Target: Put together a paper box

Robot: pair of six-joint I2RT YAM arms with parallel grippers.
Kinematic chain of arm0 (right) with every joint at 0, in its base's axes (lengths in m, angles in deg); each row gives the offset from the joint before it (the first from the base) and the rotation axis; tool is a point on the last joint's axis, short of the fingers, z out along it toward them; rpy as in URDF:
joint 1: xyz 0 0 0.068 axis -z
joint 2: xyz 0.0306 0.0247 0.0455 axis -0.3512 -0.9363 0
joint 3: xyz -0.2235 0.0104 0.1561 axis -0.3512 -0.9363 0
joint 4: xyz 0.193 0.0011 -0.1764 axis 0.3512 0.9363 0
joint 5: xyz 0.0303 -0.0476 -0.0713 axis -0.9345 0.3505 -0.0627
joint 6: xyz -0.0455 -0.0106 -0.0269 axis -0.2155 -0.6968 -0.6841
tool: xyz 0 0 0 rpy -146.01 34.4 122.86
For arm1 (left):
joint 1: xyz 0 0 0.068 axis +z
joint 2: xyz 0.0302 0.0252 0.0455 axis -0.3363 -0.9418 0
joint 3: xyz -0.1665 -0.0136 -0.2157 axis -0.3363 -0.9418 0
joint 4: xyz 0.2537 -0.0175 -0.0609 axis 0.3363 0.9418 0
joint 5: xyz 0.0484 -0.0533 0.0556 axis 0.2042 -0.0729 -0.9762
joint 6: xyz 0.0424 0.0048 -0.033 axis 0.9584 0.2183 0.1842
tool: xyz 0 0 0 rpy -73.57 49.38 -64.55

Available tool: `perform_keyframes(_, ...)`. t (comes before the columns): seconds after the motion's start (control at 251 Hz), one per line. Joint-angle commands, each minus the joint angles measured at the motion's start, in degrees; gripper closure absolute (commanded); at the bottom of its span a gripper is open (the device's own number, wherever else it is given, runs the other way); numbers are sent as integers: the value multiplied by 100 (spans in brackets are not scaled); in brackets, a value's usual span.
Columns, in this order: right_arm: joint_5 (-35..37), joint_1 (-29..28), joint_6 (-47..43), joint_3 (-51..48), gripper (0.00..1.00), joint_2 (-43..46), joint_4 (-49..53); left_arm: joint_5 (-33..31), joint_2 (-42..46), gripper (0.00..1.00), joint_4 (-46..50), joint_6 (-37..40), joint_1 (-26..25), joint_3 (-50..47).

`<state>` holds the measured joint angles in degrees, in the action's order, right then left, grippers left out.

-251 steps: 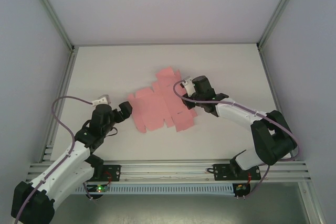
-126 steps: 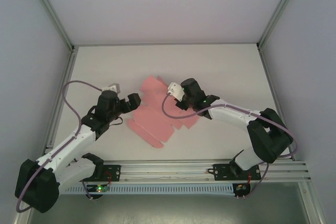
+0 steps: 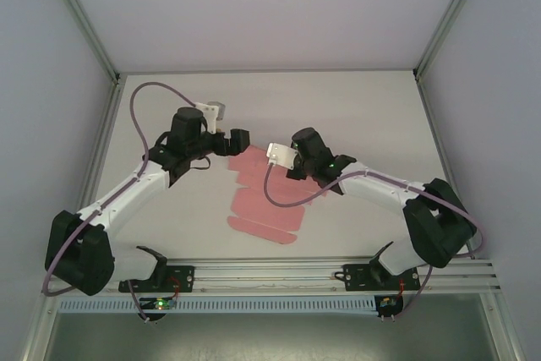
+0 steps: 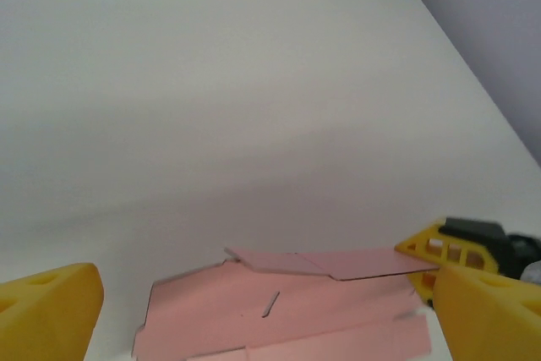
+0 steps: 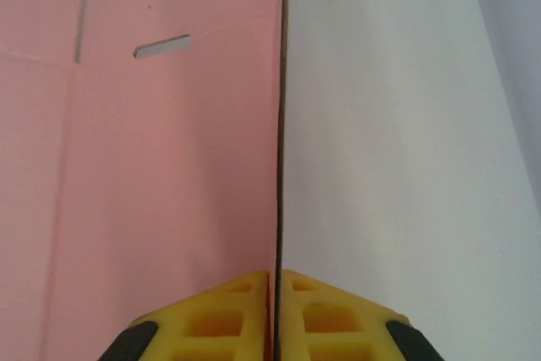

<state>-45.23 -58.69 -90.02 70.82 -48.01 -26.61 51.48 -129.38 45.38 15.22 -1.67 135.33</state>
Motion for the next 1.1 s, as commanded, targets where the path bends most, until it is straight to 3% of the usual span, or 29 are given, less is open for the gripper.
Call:
perform_keyframes(0.0, -204, -10, -366, -46, 92, 236, 62, 685, -105, 0, 312, 1133, 14, 278)
perform_keyframes(0.172, -249, 20, -539, -31, 93, 218, 64, 1045, -270, 0, 349, 1686, 14, 284)
perform_keyframes(0.2, -304, 25, -639, -11, 96, 194, 106, 1059, -300, 0, 375, 1766, 14, 303)
perform_keyframes(0.383, -786, 98, -843, 102, 99, 274, 389, 1174, -556, 8, 558, 2523, 11, 471)
perform_keyframes(0.487, -1071, 174, -879, 138, 99, 343, 544, 1289, -853, 17, 907, 2865, 20, 780)
perform_keyframes(0.658, -1079, 279, -813, 167, 99, 335, 565, 2099, -1206, 34, 1519, 3587, 14, 1110)
perform_keyframes(0.89, -1189, 352, -776, 207, 98, 359, 636, 1823, -1203, 49, 1787, 4126, -4, 1046)
perform_keyframes(1.093, -1350, 385, -754, 237, 98, 410, 716, 1540, -1412, 50, 2077, 4492, -143, 1304)
